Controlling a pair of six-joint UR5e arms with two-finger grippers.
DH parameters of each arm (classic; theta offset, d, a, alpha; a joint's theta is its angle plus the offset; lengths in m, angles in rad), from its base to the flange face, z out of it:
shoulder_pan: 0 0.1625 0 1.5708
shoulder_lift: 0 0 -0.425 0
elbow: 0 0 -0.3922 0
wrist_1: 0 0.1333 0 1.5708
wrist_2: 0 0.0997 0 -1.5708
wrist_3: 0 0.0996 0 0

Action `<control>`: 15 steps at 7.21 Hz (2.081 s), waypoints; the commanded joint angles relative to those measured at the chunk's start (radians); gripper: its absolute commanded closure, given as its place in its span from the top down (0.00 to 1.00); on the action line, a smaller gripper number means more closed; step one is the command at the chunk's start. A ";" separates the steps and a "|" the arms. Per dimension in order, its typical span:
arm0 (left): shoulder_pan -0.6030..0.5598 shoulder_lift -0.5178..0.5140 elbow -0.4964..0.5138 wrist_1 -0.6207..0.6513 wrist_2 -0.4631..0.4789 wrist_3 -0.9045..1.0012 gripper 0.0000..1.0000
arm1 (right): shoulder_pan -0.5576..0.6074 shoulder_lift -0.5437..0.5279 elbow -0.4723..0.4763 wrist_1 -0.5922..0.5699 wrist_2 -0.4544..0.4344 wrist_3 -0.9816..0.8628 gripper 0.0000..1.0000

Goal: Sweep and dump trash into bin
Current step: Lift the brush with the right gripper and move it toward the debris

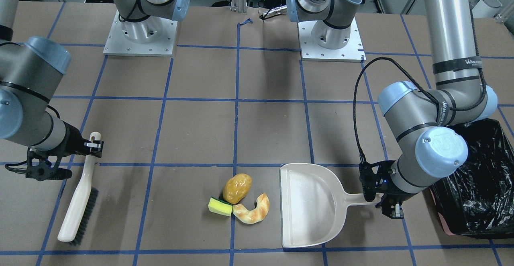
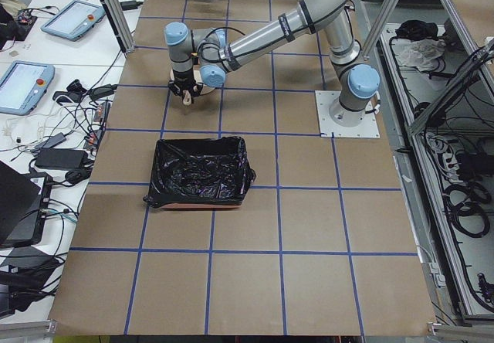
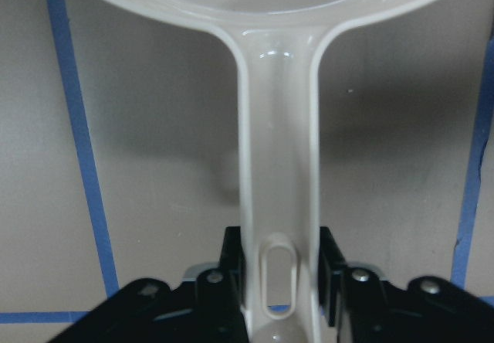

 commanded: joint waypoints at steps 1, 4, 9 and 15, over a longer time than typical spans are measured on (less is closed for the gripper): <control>0.000 0.000 0.000 0.000 -0.001 0.000 0.13 | 0.117 -0.001 -0.007 -0.004 0.057 0.088 0.00; -0.002 -0.003 0.000 0.000 -0.002 0.000 0.13 | 0.277 0.006 -0.007 0.002 0.101 0.283 0.00; -0.002 -0.003 0.000 0.000 -0.002 0.000 0.13 | 0.411 0.035 -0.007 -0.001 0.146 0.492 0.00; 0.000 -0.003 0.000 0.000 -0.004 0.000 0.13 | 0.515 0.074 -0.064 -0.013 0.180 0.617 0.00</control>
